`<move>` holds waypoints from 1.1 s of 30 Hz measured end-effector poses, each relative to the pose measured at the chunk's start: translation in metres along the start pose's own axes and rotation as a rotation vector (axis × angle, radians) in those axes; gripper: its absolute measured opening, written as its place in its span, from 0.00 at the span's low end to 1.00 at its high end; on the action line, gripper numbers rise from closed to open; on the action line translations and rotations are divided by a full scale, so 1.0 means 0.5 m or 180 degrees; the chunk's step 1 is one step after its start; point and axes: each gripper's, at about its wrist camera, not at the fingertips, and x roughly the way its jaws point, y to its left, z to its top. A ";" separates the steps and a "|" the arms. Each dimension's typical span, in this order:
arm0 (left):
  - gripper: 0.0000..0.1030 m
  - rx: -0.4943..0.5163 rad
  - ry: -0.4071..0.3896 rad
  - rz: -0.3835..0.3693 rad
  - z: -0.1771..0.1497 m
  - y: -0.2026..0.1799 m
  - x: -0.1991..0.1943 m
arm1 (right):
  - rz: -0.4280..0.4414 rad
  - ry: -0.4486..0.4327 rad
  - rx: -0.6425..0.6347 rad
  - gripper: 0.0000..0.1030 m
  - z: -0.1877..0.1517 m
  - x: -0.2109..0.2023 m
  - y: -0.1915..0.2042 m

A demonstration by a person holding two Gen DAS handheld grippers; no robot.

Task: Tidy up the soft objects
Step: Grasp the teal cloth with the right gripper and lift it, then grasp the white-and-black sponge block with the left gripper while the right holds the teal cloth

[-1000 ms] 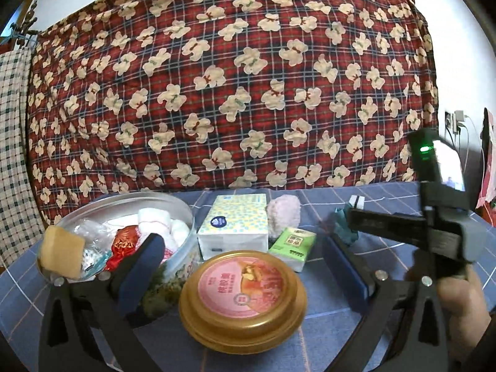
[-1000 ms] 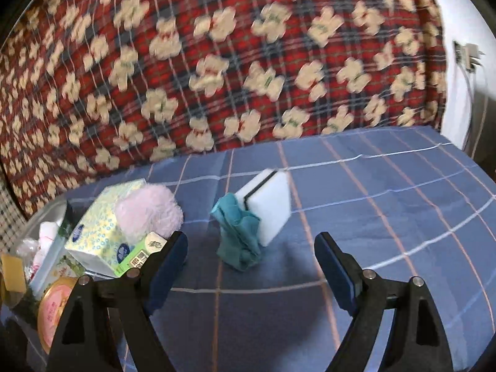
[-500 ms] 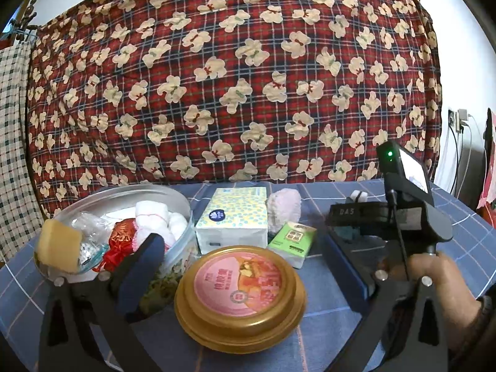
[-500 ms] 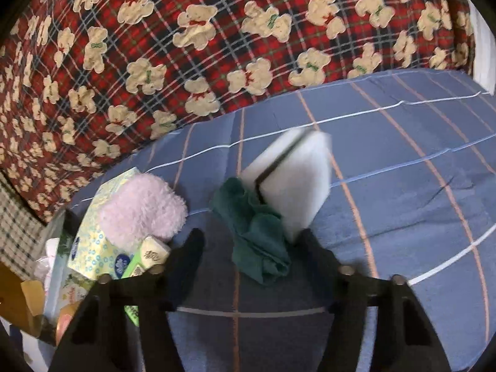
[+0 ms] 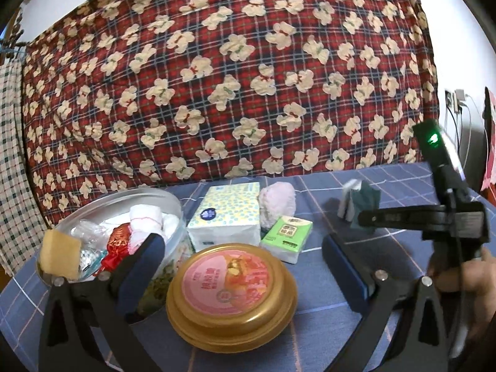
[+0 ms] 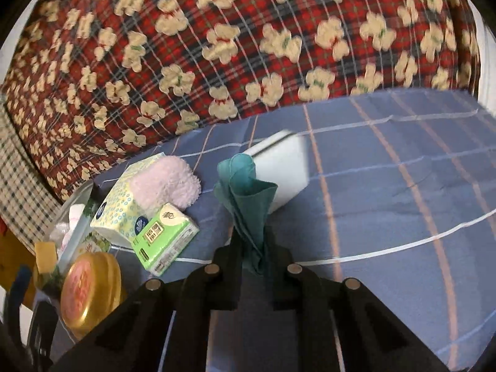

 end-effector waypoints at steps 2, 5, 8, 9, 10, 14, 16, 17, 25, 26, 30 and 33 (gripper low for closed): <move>1.00 0.0074 -0.0002 -0.0011 0.001 -0.013 0.002 | 0.0027 0.0004 -0.0053 0.12 -0.002 -0.009 -0.013; 1.00 0.0186 -0.0023 -0.0007 0.004 -0.035 0.002 | 0.0003 -0.0028 -0.0038 0.12 -0.002 -0.022 -0.033; 1.00 0.0283 -0.0061 -0.0022 0.006 -0.058 0.001 | -0.0093 -0.0235 -0.0014 0.12 0.007 -0.048 -0.049; 1.00 0.0306 -0.0072 -0.0046 0.007 -0.067 0.000 | -0.0106 -0.0306 -0.0004 0.12 0.011 -0.057 -0.051; 1.00 0.0339 -0.0079 -0.0087 0.009 -0.077 0.001 | -0.0107 -0.0370 0.0003 0.12 0.013 -0.065 -0.053; 1.00 0.0485 0.0022 -0.0339 0.019 -0.129 0.018 | -0.0258 -0.0613 -0.0058 0.12 0.022 -0.093 -0.060; 1.00 0.0415 0.0192 -0.0464 0.030 -0.149 0.041 | -0.0373 -0.0705 -0.0081 0.12 0.030 -0.102 -0.066; 1.00 0.0370 0.0276 -0.0510 0.039 -0.161 0.058 | -0.0462 -0.0769 -0.0099 0.12 0.035 -0.108 -0.071; 0.98 0.0258 0.0502 -0.0562 0.098 -0.239 0.179 | -0.0793 -0.0919 -0.0110 0.13 0.052 -0.136 -0.138; 0.98 0.0256 0.0542 -0.0565 0.102 -0.250 0.197 | -0.0778 -0.0907 -0.0067 0.13 0.054 -0.134 -0.145; 0.85 0.0274 0.0720 -0.0596 0.107 -0.291 0.264 | -0.0738 -0.0865 -0.0037 0.13 0.055 -0.128 -0.148; 0.80 0.0224 0.0853 -0.0695 0.110 -0.310 0.304 | -0.0722 -0.0848 -0.0085 0.13 0.053 -0.124 -0.139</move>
